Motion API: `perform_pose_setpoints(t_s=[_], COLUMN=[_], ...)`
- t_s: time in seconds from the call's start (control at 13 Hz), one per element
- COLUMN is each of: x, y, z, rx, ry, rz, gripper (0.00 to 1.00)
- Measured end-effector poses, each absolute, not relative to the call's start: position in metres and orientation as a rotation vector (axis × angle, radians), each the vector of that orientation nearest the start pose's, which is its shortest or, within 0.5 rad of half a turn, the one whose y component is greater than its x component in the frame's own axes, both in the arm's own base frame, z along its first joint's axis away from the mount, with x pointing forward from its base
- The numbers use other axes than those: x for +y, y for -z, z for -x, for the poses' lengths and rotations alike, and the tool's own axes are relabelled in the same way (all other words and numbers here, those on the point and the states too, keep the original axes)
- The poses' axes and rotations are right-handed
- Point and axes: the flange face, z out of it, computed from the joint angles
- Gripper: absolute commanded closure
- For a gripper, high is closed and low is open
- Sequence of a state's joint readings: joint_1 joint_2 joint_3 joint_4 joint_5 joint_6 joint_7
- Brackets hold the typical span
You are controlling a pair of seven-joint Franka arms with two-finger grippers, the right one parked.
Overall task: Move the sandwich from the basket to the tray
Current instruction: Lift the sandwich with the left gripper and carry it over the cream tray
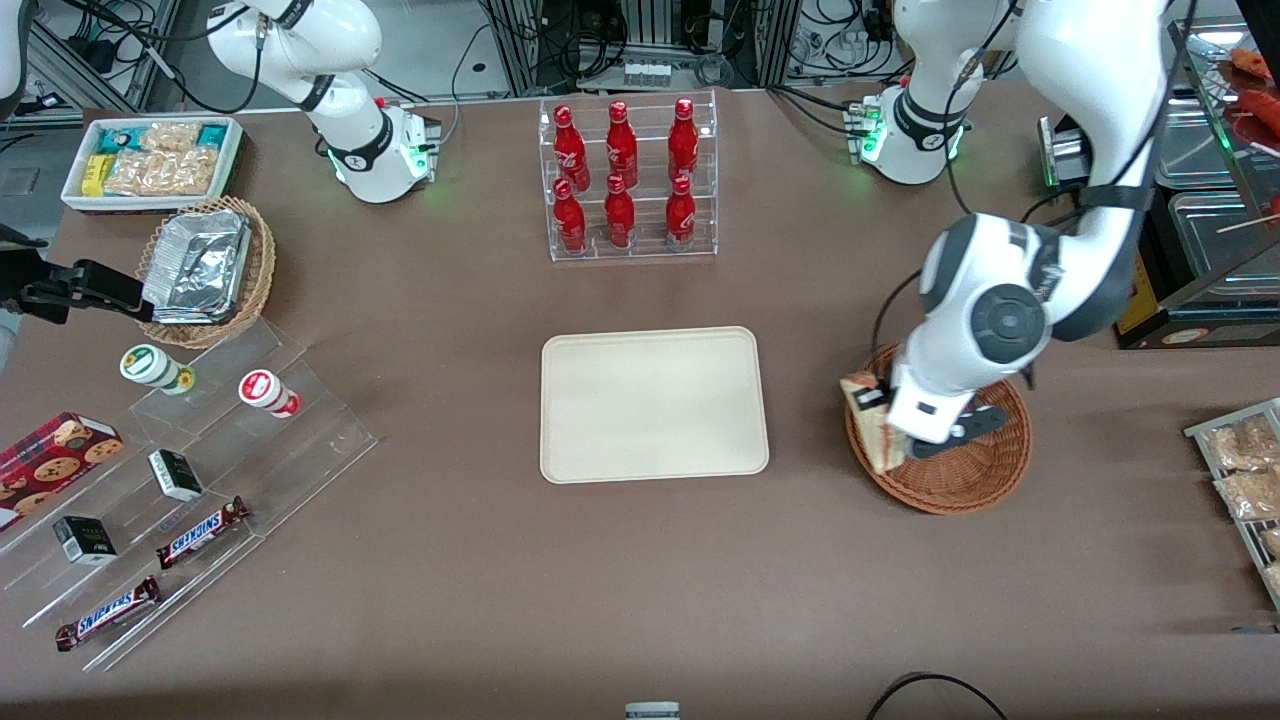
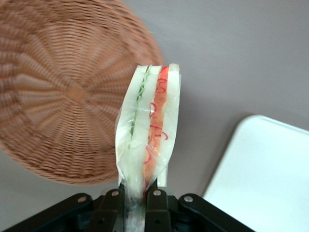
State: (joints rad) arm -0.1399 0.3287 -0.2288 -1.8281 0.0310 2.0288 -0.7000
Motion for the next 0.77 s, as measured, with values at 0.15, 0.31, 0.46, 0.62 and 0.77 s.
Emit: perform_pose_setpoints(t_s=[0.15,0.31,0.46,0.62,0.77], x=[-0.261,-0.311,-0.352,-0.382,-0.413], y=[-0.352,-0.352,-0.343,-0.331,-0.317], z=[-0.577,-0.568,-0.56,-0.555,-0.546], rx=[-0.411,-0.394,-0.358,-0.335,-0.337], ry=[-0.176,-0.163,-0.171,-0.184,-0.199], rz=[3.101,3.114,3.122,3.128,3.125], gripper=[1.0,1.0,1.0,1.0,1.0])
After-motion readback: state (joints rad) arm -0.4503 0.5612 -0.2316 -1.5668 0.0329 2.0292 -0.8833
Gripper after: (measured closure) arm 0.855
